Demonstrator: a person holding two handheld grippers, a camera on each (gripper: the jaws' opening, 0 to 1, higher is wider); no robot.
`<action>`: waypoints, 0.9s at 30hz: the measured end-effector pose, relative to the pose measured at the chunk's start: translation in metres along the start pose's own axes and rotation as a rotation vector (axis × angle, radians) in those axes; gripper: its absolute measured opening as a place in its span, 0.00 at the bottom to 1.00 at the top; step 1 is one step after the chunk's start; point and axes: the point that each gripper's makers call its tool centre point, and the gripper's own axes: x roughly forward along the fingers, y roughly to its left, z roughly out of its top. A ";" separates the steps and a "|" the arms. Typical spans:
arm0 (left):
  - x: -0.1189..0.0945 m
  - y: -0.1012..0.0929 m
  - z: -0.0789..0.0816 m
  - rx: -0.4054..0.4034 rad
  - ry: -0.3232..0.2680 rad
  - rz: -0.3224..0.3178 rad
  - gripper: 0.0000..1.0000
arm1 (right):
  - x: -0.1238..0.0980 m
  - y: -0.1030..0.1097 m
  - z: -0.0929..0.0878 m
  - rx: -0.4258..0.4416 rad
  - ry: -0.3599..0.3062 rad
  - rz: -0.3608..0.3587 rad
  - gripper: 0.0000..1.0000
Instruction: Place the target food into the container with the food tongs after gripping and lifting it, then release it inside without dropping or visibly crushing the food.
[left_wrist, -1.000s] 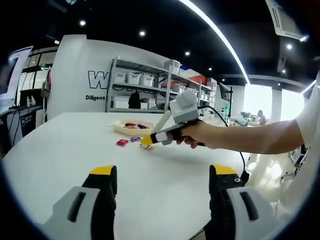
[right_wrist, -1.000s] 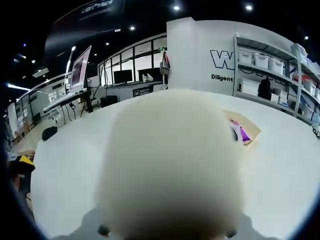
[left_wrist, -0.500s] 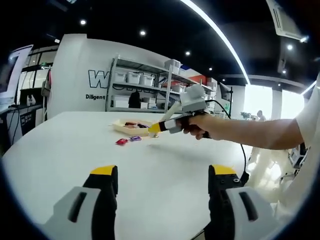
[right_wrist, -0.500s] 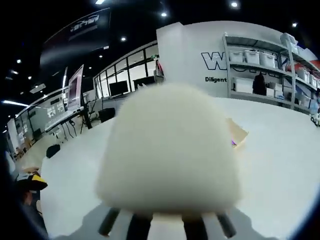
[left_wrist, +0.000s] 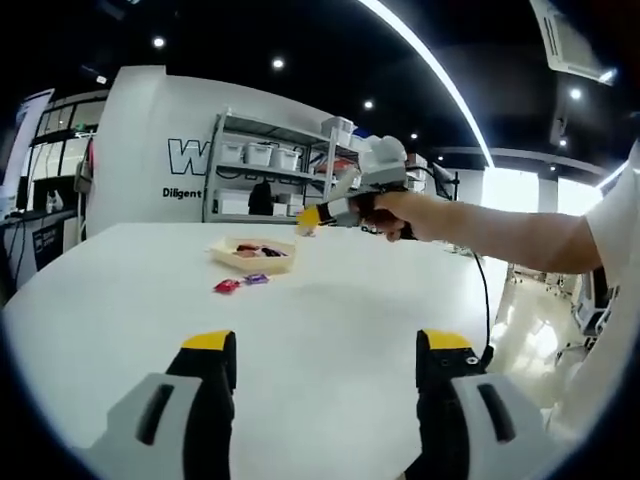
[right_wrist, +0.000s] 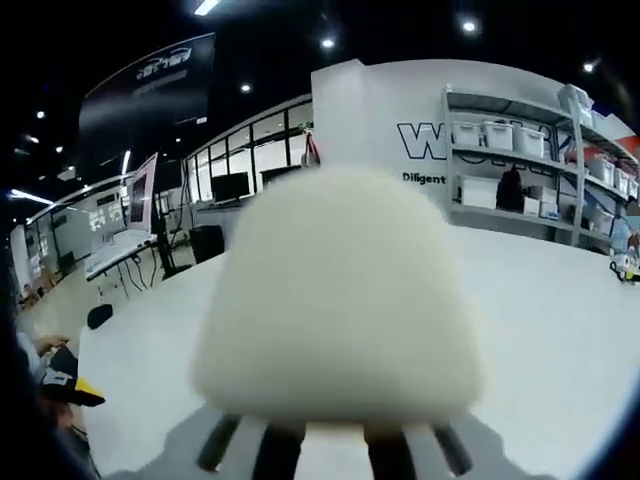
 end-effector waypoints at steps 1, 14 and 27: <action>0.000 0.000 0.000 -0.001 0.000 0.000 0.72 | 0.001 0.000 0.001 -0.005 0.001 0.001 0.14; 0.008 0.008 -0.002 0.065 0.052 0.043 0.73 | 0.034 -0.016 -0.002 0.079 0.034 0.024 0.14; 0.013 0.015 -0.003 0.081 0.082 0.057 0.74 | 0.080 -0.018 -0.030 0.080 0.112 0.029 0.14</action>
